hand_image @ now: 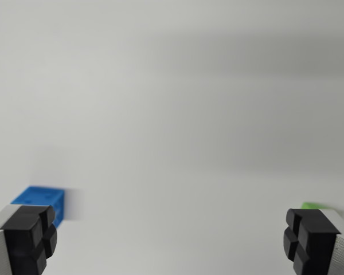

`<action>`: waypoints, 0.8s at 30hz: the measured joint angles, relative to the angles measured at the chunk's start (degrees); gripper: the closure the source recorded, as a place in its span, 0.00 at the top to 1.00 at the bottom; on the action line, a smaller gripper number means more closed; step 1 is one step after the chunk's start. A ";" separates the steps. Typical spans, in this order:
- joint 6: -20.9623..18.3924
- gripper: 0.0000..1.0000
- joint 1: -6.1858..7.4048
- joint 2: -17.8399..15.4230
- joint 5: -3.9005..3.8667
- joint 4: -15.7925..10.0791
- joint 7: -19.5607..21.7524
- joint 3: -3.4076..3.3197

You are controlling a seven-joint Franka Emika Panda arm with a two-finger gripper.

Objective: Stack cube

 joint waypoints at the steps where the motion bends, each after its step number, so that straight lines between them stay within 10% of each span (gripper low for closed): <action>1: 0.05 1.00 0.02 -0.02 0.00 -0.10 0.03 0.00; 24: 3.38 1.00 1.79 -2.35 -0.01 -5.87 2.88 0.65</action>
